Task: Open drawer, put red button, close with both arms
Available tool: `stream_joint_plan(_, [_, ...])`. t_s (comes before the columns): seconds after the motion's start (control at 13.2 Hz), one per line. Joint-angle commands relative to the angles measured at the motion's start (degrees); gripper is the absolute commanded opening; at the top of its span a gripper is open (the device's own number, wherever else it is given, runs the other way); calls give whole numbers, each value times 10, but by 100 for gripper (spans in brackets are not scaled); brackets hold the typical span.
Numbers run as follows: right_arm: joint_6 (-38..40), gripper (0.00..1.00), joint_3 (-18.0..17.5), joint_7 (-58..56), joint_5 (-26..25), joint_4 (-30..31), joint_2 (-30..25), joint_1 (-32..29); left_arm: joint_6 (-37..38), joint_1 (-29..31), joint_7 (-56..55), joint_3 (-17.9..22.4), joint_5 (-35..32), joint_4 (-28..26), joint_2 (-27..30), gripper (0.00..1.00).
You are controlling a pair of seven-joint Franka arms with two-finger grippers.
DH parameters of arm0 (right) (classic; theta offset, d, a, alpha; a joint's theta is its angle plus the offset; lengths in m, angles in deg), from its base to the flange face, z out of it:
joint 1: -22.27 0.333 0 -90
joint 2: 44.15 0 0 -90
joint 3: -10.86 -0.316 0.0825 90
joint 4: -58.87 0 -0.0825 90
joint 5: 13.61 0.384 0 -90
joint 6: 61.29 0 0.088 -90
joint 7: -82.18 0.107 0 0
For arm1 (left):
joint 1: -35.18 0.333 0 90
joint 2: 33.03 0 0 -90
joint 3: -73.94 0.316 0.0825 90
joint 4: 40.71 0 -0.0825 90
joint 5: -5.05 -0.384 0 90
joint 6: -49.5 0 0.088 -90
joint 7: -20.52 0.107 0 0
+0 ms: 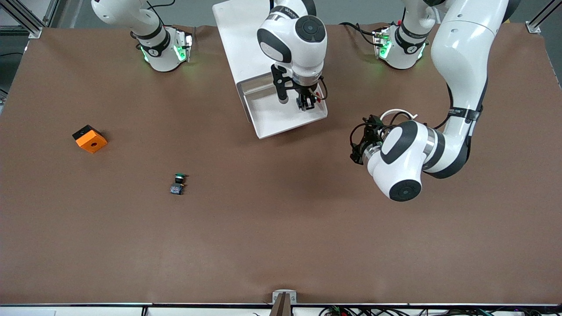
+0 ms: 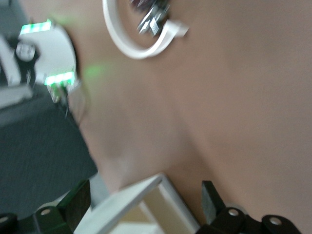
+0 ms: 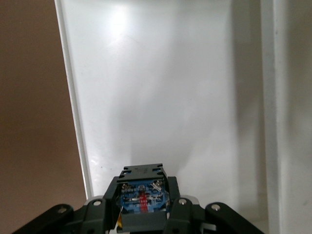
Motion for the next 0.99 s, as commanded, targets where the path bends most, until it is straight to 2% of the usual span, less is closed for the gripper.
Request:
stream_joint_plan(0.0, [-13, 0, 4, -1, -11, 30, -20, 7, -22, 3, 74, -13, -82, 9, 4, 100])
stream_joint_plan(0.23, [-16, 0, 4, -2, -21, 44, -20, 11, -78, 19, 159, -18, -134, 8, 15, 100])
stream_joint_plan(0.53, [-17, 0, 5, -13, -22, 51, -22, 9, -169, 19, 194, -17, -150, 3, 13, 100])
stream_joint_plan(0.91, [-17, 0, 8, -13, -25, 51, -20, -1, -217, 19, 291, -17, -170, 1, 10, 100])
